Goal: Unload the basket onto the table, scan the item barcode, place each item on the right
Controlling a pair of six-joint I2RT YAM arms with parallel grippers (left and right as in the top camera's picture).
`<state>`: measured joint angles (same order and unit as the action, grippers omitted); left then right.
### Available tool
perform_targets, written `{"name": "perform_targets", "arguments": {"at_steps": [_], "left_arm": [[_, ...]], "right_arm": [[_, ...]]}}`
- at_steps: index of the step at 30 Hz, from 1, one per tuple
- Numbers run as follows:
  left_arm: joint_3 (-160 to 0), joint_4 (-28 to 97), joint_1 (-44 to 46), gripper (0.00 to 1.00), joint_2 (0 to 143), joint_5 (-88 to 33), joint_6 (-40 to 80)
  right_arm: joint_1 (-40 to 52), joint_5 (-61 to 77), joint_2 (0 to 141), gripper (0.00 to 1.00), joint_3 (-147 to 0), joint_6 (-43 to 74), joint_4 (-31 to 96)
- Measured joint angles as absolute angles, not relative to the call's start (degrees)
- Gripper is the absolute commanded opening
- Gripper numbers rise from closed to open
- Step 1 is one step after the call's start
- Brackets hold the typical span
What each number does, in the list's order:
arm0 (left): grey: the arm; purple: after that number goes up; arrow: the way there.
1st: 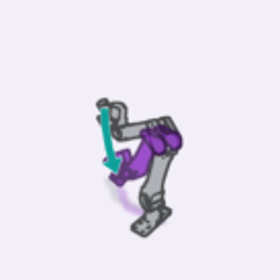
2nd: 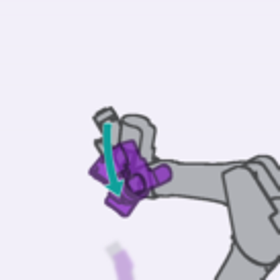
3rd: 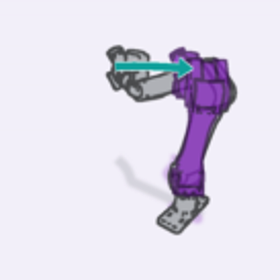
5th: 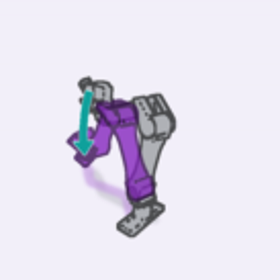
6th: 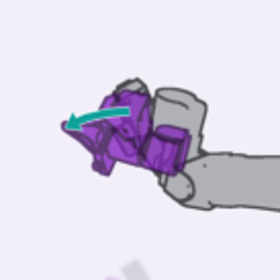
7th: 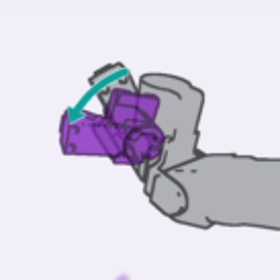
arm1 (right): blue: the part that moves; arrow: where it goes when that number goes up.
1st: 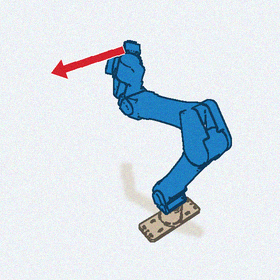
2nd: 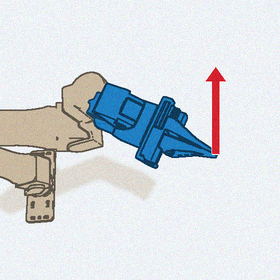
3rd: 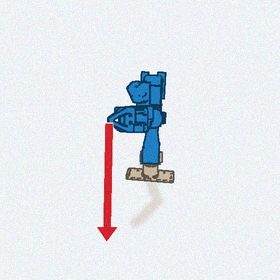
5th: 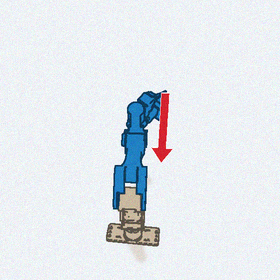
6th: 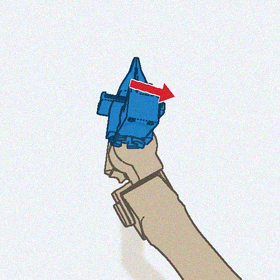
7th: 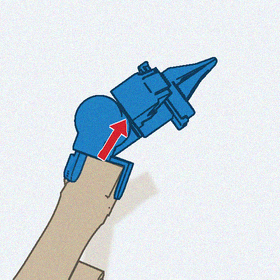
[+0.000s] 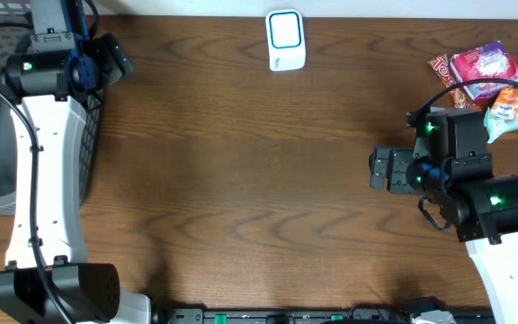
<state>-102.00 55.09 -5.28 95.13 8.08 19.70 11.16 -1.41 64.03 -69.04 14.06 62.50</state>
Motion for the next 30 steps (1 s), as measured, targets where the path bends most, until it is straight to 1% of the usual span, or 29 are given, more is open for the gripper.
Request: {"name": "perform_targets", "arguments": {"at_steps": [17, 21, 30], "left_arm": [[-102.0, 55.1, -5.3, 0.98, 95.1, 8.1, 19.7], [-102.0, 55.1, -5.3, 0.98, 95.1, 8.1, 19.7], [-102.0, 55.1, -5.3, 0.98, 95.1, 8.1, 19.7]], "right_arm": [[11.2, 0.1, 63.8, 0.99, -66.4, 14.0, 61.5], [11.2, 0.3, 61.1, 0.99, -61.2, 13.4, 56.4], [9.7, 0.5, 48.5, 0.99, -44.5, 12.5, 41.5]]}}
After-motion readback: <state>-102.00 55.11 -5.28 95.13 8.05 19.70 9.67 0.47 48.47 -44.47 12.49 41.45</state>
